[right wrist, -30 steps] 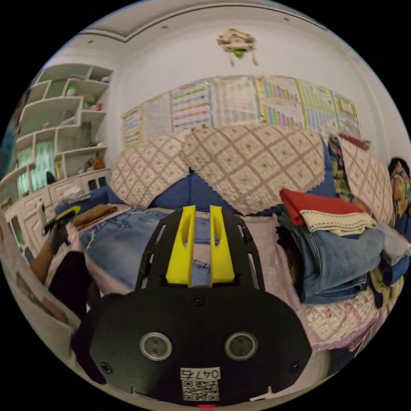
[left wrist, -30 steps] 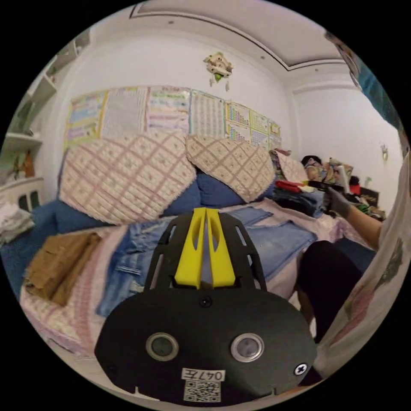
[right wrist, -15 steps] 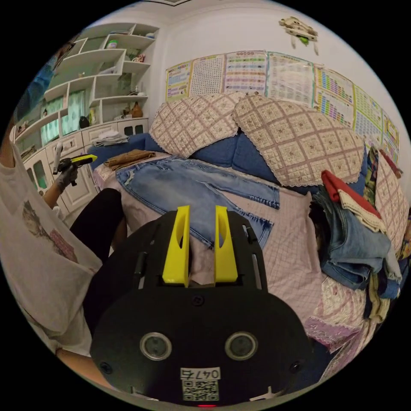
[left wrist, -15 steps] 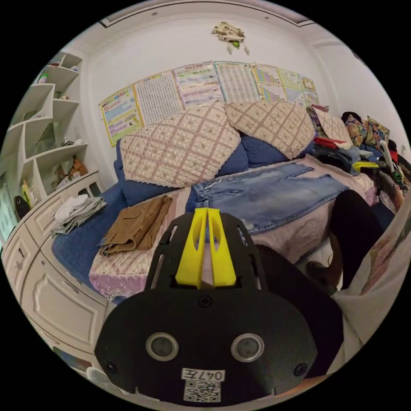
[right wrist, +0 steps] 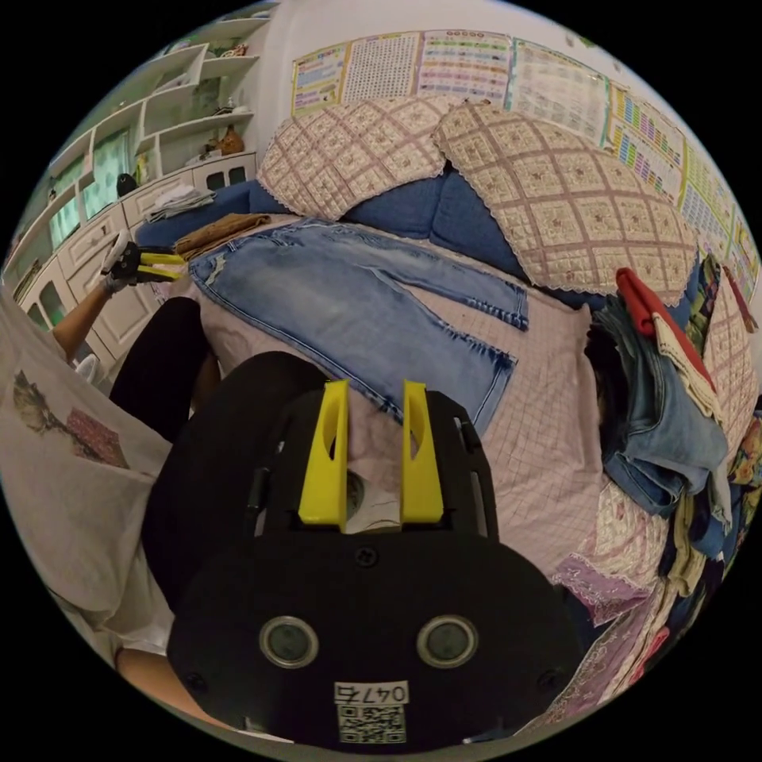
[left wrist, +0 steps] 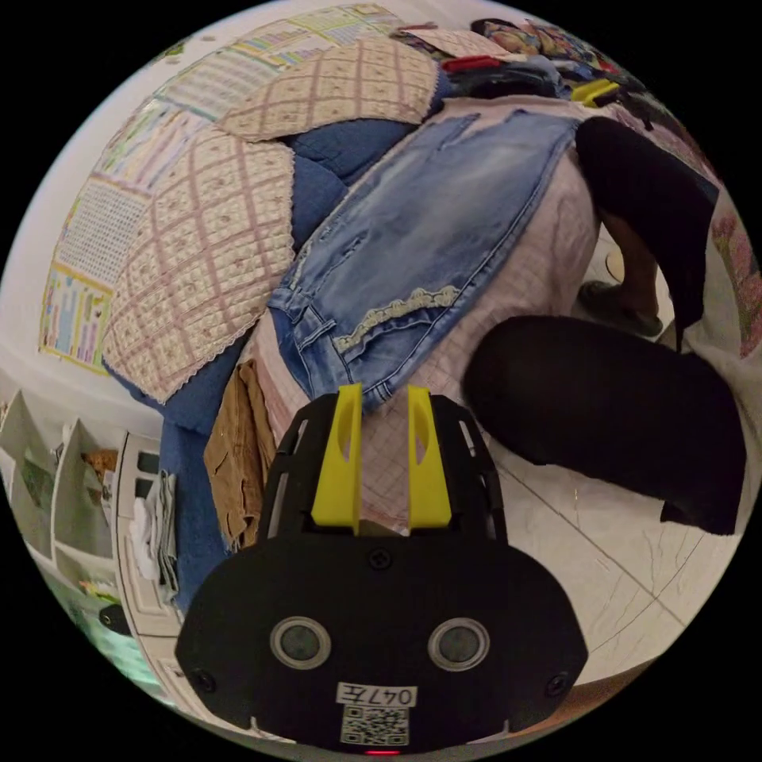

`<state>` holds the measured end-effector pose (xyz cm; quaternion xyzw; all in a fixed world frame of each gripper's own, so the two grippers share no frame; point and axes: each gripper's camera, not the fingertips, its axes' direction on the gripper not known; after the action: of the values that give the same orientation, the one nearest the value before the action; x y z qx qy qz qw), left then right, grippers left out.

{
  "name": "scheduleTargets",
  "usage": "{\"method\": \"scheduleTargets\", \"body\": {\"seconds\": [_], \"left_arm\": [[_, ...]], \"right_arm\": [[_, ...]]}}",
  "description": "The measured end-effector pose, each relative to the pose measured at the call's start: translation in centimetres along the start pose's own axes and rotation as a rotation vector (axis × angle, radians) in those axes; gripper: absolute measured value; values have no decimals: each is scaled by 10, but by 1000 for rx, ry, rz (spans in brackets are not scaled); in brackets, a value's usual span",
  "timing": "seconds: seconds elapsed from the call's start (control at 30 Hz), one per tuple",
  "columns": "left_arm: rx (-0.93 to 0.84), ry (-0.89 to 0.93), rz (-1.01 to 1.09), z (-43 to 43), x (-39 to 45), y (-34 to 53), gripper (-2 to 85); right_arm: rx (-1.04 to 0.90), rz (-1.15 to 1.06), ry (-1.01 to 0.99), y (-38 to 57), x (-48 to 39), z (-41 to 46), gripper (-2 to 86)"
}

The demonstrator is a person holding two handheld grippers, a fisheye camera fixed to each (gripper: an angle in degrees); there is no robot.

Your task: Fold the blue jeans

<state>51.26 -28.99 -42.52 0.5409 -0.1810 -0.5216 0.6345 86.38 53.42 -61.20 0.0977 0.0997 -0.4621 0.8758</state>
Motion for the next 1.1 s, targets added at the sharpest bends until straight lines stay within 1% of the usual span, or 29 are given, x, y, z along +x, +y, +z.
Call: {"method": "scheduleTargets", "body": {"seconds": [0.1,0.2,0.37,0.53,0.6,0.67,0.73,0.8,0.83,0.87,0.9,0.93,0.97,1.03,1.1], "left_arm": [[-30,-15,38,27,25,-12,84],[-28,-30,28,46,46,-19,83],[-93,-65,32,84,83,-27,66],[-72,-80,2,101,107,-23,22],[-31,-95,-53,102,110,-15,13],[-5,-98,-94,103,110,-8,10],[24,-109,-136,103,109,-1,8],[84,-160,-216,96,104,7,6],[105,-179,-244,94,102,9,6],[158,-220,-319,88,97,14,5],[218,-238,-424,86,90,21,5],[244,-236,-478,87,86,25,5],[282,-226,-566,93,81,33,4],[309,-227,-622,108,81,37,4],[285,-325,-597,122,92,21,3]], "right_arm": [[-49,3,58,-16,-6,15,67],[-106,-17,145,-30,-12,29,66],[-247,-105,213,-53,-26,76,67],[-292,-216,306,-74,-45,111,50],[-306,-252,331,-80,-49,122,31],[-274,-273,348,-90,-52,122,2],[-226,-250,359,-103,-48,112,-6],[-139,-211,380,-119,-41,93,-9],[-60,-184,401,-131,-36,77,-9],[20,-156,425,-142,-32,64,-10],[61,-141,436,-147,-30,60,-10],[116,-114,440,-156,-24,58,-10],[93,-129,439,-166,-18,69,-10],[-41,-159,432,-185,-6,97,-10],[52,-149,474,-200,0,91,-10]]}}
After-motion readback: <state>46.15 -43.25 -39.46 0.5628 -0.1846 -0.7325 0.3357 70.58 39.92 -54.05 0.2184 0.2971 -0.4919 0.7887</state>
